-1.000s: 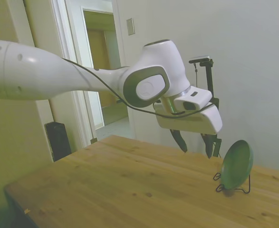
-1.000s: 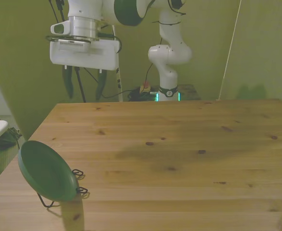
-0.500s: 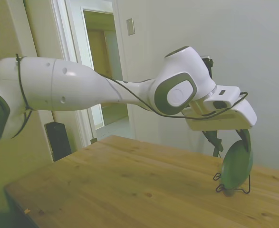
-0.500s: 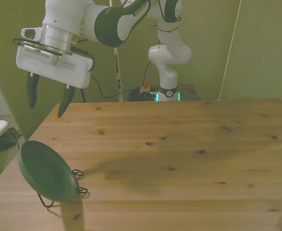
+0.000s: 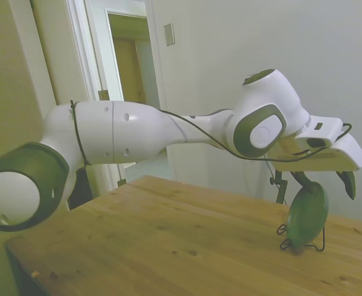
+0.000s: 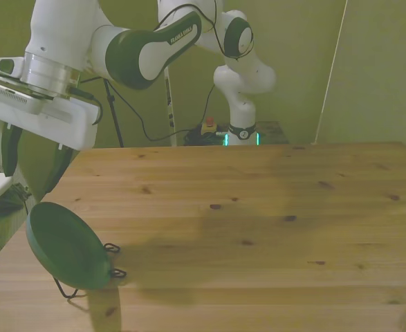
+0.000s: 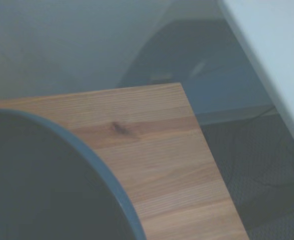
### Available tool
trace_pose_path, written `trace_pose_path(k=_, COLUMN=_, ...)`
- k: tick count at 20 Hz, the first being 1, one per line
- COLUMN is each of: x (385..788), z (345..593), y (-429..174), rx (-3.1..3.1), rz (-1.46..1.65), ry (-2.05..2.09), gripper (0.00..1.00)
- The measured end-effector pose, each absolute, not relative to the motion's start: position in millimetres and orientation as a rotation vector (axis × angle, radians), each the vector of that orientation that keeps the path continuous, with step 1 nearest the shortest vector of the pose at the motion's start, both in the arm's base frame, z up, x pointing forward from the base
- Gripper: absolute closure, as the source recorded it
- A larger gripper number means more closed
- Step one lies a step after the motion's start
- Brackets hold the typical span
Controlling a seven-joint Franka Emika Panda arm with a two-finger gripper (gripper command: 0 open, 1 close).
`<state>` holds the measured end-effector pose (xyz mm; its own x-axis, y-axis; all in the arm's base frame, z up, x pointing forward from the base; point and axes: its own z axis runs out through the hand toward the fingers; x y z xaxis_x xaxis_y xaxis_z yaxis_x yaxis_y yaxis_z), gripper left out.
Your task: Unload the plate
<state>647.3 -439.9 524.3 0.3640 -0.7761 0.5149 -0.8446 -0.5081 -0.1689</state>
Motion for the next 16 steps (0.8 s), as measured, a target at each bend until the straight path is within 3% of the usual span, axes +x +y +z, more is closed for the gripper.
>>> trace_pose_path(k=10, x=679, z=498, y=-442, rx=2.605, rz=0.796, ry=-1.509, gripper=0.0)
trace_pose_path(k=11, x=681, z=497, y=-441, rx=2.614, rz=0.792, ry=-1.509, gripper=1.0)
trace_pose_path(k=16, x=684, z=499, y=-437, rx=2.653, rz=0.776, ry=-1.507, gripper=1.0)
